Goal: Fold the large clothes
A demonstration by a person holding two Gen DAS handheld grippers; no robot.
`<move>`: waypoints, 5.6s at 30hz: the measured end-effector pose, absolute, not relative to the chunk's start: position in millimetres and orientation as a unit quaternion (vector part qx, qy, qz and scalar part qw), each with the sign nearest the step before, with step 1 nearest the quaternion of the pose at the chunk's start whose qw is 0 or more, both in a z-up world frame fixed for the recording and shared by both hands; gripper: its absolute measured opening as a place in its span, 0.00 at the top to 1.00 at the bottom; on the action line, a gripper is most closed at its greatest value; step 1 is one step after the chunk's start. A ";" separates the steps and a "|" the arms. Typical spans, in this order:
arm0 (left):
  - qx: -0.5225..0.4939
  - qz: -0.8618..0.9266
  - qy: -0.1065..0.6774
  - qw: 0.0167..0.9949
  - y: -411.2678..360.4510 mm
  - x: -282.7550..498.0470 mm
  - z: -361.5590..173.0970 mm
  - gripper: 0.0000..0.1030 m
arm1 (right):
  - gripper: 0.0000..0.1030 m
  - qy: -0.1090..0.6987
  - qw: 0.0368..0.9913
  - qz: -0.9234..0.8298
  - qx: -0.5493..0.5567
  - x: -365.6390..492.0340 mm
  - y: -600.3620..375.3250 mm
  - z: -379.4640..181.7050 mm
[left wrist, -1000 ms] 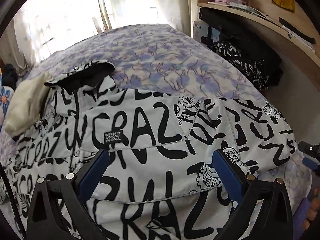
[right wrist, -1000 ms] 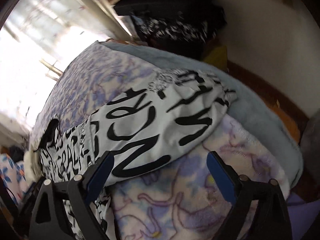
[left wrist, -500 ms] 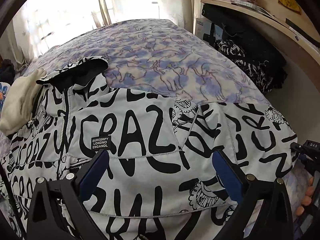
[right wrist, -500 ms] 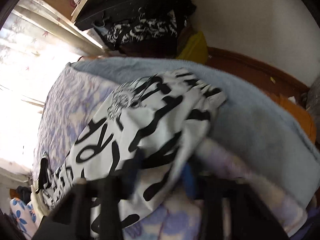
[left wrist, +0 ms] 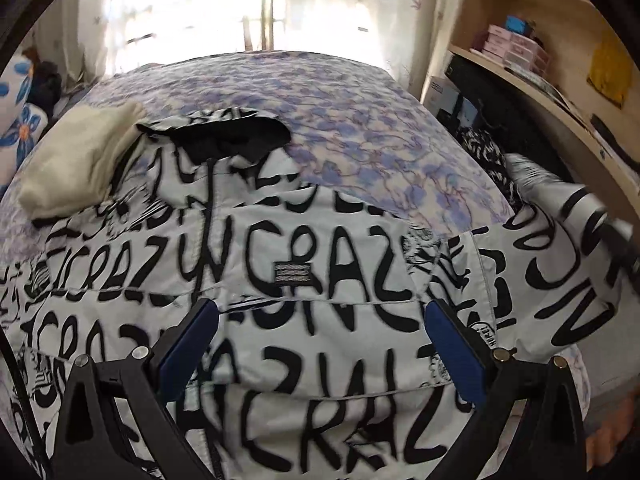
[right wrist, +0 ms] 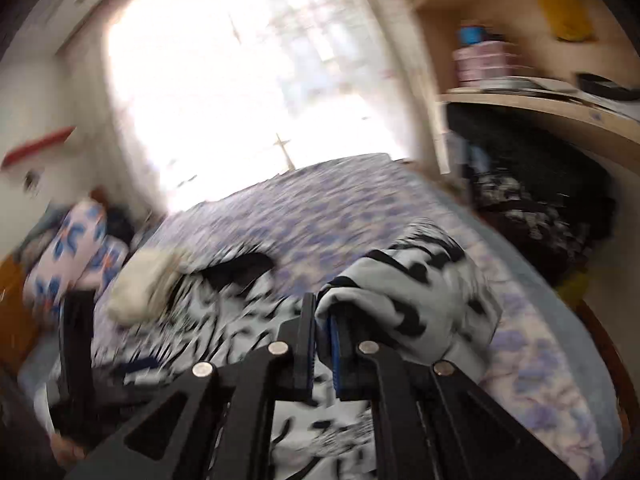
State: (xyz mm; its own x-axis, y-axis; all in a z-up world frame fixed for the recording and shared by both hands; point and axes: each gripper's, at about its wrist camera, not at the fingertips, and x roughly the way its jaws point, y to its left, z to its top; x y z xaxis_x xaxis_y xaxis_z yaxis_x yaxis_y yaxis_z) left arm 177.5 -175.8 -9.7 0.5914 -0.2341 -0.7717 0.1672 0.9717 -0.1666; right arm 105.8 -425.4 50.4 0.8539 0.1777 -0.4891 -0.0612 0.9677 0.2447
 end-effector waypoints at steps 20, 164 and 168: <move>0.038 -0.206 0.492 0.845 -183.6 129.2 -83.7 0.01 | 0.63 0.442 0.885 0.088 0.114 53.1 -347.5 -87.5; 0.002 -0.134 0.508 0.851 -86.7 210.1 -136.7 0.39 | 0.90 0.529 0.842 -0.004 0.100 145.5 -315.0 -121.7; -0.021 -0.135 0.511 0.848 -71.9 206.8 -133.5 0.39 | 1.00 0.519 0.846 -0.054 0.113 124.0 -368.2 -117.4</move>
State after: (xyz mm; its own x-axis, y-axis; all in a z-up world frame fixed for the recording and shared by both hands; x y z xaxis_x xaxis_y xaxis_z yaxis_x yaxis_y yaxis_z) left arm 206.8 -71.9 -133.5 0.4407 -0.2502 -0.8621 0.2070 0.9628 -0.1736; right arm 124.0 -368.2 -117.4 0.4564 0.0255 -0.8894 0.2080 0.9688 0.1345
